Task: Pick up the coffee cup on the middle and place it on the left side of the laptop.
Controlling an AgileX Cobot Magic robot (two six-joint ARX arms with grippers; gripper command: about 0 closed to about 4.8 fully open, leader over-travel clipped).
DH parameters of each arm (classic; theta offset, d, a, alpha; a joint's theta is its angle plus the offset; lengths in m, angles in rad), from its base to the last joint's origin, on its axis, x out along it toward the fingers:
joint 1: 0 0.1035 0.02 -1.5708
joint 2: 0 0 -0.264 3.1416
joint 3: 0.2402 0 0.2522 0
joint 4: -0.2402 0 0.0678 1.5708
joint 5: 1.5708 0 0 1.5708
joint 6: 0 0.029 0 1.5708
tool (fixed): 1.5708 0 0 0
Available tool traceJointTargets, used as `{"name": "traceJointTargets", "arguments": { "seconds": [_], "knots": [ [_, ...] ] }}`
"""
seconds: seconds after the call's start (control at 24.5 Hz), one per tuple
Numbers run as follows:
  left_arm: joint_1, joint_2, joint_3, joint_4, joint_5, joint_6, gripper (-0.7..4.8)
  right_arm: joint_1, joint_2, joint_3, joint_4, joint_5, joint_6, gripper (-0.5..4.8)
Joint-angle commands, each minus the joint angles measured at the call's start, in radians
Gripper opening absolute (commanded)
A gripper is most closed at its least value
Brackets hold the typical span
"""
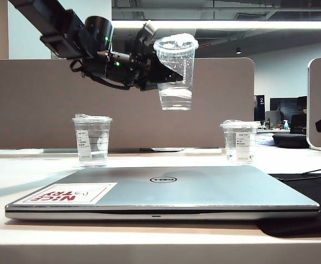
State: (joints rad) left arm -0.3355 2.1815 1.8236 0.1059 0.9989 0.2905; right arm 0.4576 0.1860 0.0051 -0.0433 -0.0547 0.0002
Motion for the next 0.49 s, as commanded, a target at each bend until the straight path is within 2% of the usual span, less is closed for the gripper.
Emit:
{"name": "traceJointTargets", "arguments": {
  "seconds": [0.04, 0.41, 0.49],
  "knots": [
    [0.014, -0.065, -0.066, -0.015, 0.01, 0.017, 2.77, 0.0, -0.003, -0.004, 0.018, 0.0, 0.0, -0.05],
    [0.032, -0.245, -0.368, 0.068, -0.035, 0.043, 2.77, 0.0, -0.003, -0.004, 0.018, 0.0, 0.0, -0.05],
    [0.052, -0.333, -0.507, 0.113, -0.046, 0.042, 2.77, 0.0, -0.003, -0.004, 0.018, 0.001, 0.0, -0.05]
  ]
}}
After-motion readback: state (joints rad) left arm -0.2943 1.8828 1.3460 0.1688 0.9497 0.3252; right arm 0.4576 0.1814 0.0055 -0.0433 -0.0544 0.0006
